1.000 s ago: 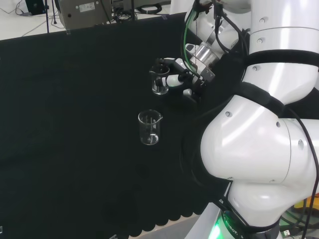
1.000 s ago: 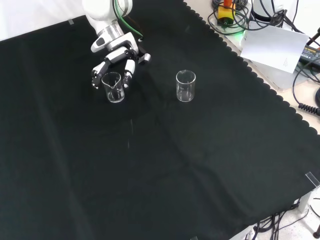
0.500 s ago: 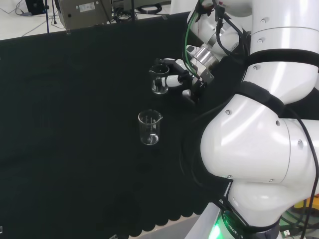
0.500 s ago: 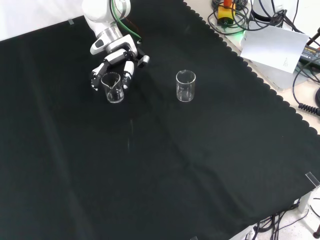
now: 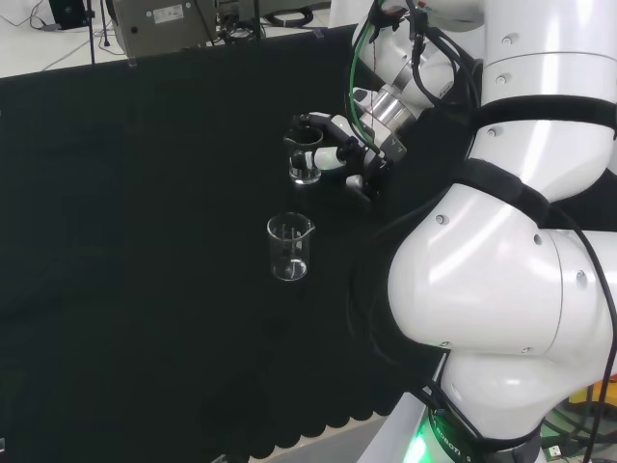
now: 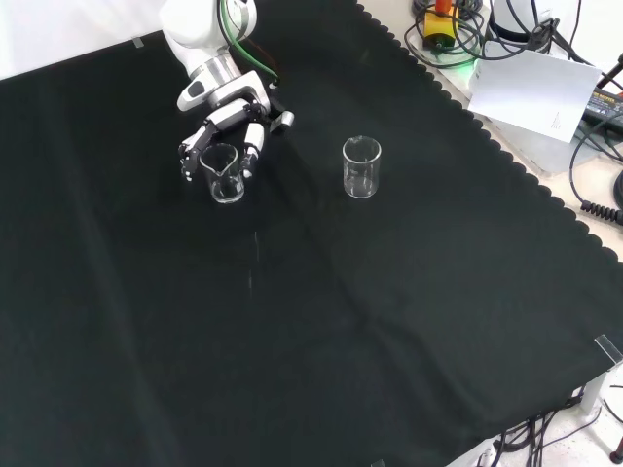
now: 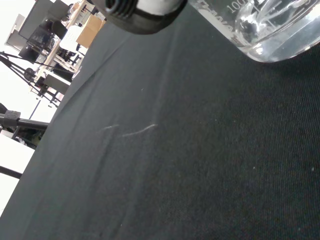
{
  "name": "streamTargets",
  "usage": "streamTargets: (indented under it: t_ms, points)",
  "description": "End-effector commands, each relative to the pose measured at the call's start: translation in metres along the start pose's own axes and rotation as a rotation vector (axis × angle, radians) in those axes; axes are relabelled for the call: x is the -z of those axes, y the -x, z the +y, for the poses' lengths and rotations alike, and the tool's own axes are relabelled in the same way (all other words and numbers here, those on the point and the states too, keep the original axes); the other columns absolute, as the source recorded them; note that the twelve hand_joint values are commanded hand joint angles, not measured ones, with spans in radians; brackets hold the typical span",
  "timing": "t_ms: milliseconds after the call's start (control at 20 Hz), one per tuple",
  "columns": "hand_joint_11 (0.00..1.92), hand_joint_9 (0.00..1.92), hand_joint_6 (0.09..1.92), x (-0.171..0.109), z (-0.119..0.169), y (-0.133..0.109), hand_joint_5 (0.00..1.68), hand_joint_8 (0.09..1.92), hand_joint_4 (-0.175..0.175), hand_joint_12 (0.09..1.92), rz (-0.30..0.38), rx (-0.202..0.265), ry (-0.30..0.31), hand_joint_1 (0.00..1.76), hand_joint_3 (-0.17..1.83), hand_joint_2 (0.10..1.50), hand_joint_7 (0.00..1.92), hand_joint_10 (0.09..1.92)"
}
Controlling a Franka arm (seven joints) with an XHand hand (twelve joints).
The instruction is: Pick up the beaker on the right.
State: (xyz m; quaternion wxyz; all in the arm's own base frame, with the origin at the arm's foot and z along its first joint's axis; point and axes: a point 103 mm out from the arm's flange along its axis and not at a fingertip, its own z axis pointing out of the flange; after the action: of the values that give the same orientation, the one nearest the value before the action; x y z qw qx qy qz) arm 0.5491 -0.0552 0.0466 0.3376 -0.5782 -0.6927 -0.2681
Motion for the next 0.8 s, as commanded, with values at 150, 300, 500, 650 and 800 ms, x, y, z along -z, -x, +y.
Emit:
streamTargets:
  t_ms: [150, 300, 500, 650, 800]
  points:
    - [0.03, 0.40, 0.49, -0.0039, -0.0022, 0.0019, 0.40, 0.63, -0.005, 1.36, 0.008, -0.044, 0.048, 1.02, -0.17, 0.91, 0.27, 0.54]
    - [0.04, 0.41, 0.53, -0.0044, -0.0016, 0.0015, 0.40, 0.64, -0.010, 1.35, 0.007, -0.051, 0.054, 1.01, -0.17, 0.91, 0.27, 0.54]
    - [0.10, 0.47, 0.77, -0.0050, 0.0000, 0.0020, 0.46, 0.66, -0.011, 1.33, 0.012, -0.063, 0.061, 1.02, -0.17, 0.92, 0.33, 0.55]
    - [0.17, 0.55, 0.90, -0.0017, -0.0006, 0.0000, 0.61, 0.67, -0.004, 1.33, -0.029, -0.096, 0.133, 1.05, -0.17, 0.96, 0.44, 0.55]
    - [0.67, 0.92, 0.80, 0.0028, -0.0026, -0.0032, 1.04, 0.66, -0.035, 1.14, -0.078, -0.124, 0.209, 1.17, -0.17, 1.06, 0.89, 0.50]
